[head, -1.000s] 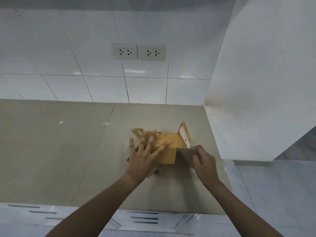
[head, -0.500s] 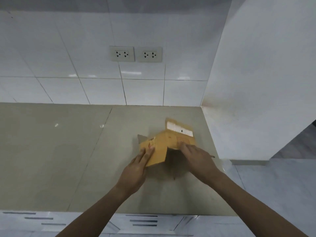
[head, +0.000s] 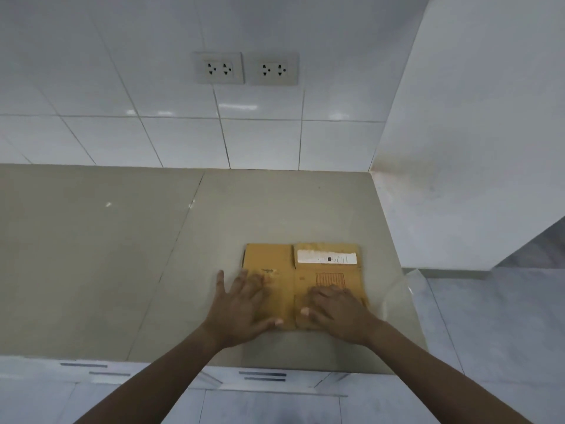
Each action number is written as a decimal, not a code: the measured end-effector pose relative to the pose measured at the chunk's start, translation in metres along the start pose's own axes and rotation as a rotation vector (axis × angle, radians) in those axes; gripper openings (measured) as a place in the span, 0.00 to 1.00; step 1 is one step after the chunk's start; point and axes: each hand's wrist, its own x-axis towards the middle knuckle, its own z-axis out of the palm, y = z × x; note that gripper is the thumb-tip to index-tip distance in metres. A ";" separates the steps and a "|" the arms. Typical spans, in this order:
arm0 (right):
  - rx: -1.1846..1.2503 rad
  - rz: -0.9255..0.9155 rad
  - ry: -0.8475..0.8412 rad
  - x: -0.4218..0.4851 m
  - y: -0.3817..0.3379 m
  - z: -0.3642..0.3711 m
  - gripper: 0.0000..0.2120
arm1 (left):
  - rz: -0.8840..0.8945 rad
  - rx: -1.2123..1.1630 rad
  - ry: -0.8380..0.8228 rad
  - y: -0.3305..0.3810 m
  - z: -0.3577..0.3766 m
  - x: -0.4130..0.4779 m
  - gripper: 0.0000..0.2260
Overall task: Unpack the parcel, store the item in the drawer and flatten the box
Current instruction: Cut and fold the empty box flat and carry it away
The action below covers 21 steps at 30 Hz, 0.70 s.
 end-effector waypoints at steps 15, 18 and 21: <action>-0.308 0.137 -0.006 0.042 0.023 0.027 0.37 | -0.184 -0.158 -0.345 0.023 0.031 0.078 0.47; -0.276 0.146 -0.020 0.044 0.024 0.028 0.37 | -0.181 -0.162 -0.348 0.022 0.033 0.078 0.47; -0.236 0.153 -0.082 0.047 0.025 0.025 0.38 | -0.189 -0.158 -0.417 0.022 0.028 0.081 0.47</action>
